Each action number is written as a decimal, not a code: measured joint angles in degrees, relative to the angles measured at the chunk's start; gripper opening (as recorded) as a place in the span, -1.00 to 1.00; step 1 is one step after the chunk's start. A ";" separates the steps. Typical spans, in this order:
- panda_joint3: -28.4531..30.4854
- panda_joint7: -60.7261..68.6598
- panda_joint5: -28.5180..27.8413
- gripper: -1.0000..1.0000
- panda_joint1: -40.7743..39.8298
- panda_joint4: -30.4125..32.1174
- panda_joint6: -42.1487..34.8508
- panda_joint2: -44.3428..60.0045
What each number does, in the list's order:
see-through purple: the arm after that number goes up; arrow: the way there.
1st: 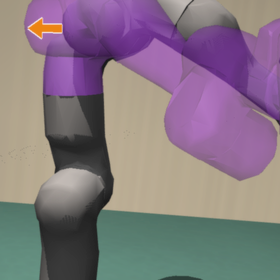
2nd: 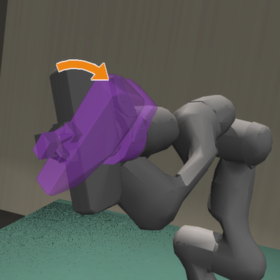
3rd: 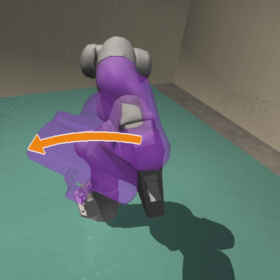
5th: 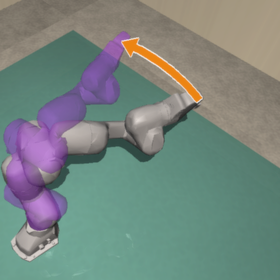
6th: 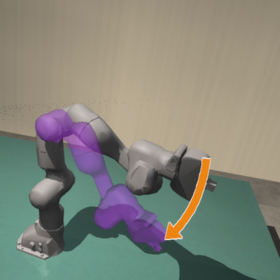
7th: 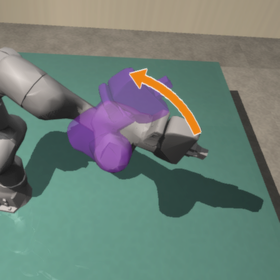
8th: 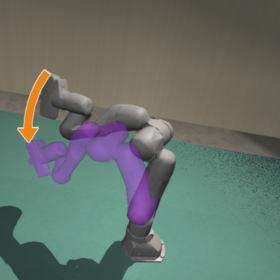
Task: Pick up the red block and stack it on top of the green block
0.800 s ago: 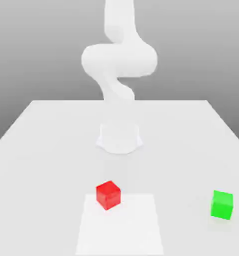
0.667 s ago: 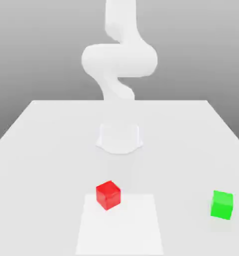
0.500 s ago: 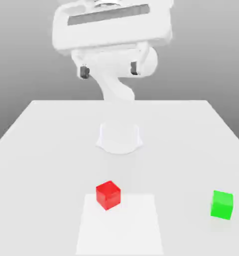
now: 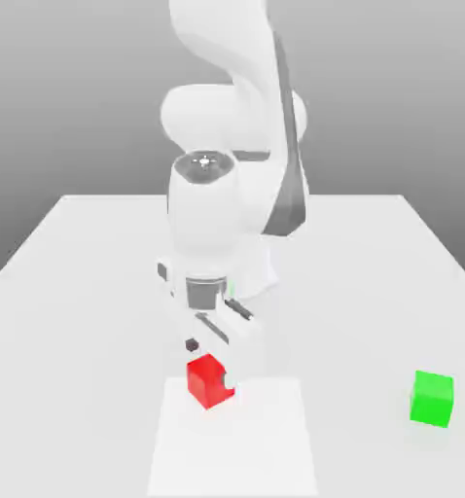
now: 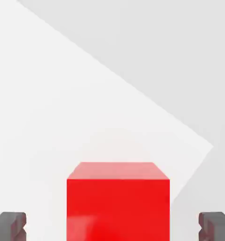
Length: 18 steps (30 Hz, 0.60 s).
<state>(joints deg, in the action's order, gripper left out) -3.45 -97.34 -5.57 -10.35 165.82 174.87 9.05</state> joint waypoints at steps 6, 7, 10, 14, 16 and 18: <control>0.86 -0.45 -0.52 -1.00 0.74 -0.17 1.19 1.24; 1.29 -0.65 -0.78 -1.00 1.10 -0.26 1.70 1.86; -0.51 0.99 1.43 -1.00 -0.11 0.32 -1.62 -2.01; -1.22 3.99 5.65 -1.00 0.49 1.47 -8.46 -10.03; -1.37 4.92 6.54 -1.00 1.35 1.61 -11.88 -13.60; -3.90 6.93 5.97 -1.00 4.58 -1.05 -14.44 -13.49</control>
<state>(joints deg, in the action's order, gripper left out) -7.35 -90.41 0.40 -5.77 164.77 160.42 -4.43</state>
